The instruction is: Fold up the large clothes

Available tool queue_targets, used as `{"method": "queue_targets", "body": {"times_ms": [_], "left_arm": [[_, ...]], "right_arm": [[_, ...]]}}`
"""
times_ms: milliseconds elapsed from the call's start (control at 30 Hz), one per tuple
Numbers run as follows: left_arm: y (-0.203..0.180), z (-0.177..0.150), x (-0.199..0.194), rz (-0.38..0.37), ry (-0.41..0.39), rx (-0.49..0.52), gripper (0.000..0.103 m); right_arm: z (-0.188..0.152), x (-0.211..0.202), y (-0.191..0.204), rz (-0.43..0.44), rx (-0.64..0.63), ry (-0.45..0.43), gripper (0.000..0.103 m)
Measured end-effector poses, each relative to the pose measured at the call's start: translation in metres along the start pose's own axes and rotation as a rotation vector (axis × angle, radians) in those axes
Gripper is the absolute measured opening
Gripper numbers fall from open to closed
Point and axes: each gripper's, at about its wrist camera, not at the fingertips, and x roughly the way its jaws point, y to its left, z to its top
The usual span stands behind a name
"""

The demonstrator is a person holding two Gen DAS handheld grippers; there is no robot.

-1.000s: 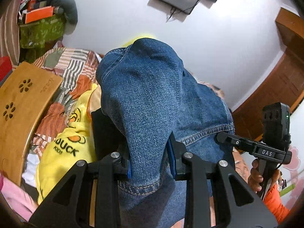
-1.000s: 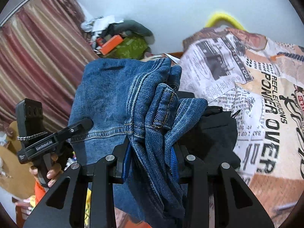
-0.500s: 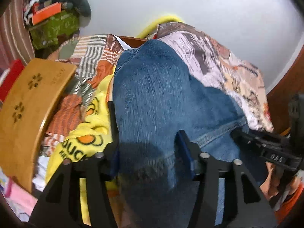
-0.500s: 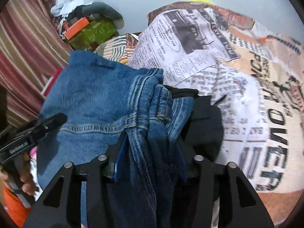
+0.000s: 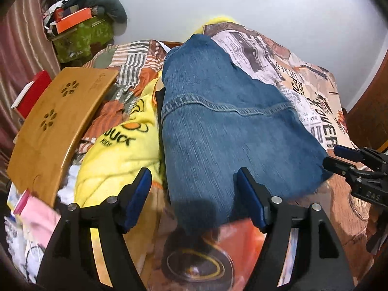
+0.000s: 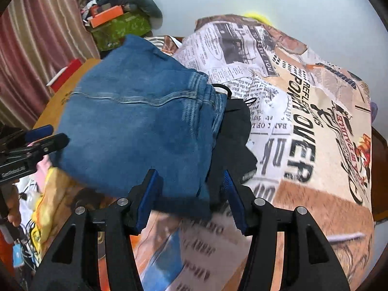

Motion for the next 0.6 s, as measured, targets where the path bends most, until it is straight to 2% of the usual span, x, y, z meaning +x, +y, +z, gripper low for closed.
{"method": "queue_targets", "body": {"times_ms": [100, 200, 300, 433, 600], "left_arm": [[-0.009, -0.004, -0.026, 0.004, -0.024, 0.013, 0.072], [-0.022, -0.007, -0.063, 0.023, -0.082, 0.051, 0.072], [-0.036, -0.014, -0.113, 0.053, -0.178, 0.092, 0.072], [-0.051, -0.025, -0.178, 0.048, -0.302, 0.112, 0.072], [-0.072, -0.054, -0.263, 0.043, -0.492, 0.138, 0.072]], "right_arm": [[-0.005, -0.027, 0.007, 0.006, -0.009, -0.052, 0.051], [-0.007, -0.064, 0.013, 0.030, -0.012, -0.121, 0.051], [-0.009, -0.103, 0.020, 0.055, -0.002, -0.200, 0.051], [-0.018, -0.162, 0.029, 0.090, 0.008, -0.324, 0.051], [-0.041, -0.229, 0.045, 0.105, -0.019, -0.493, 0.051]]}}
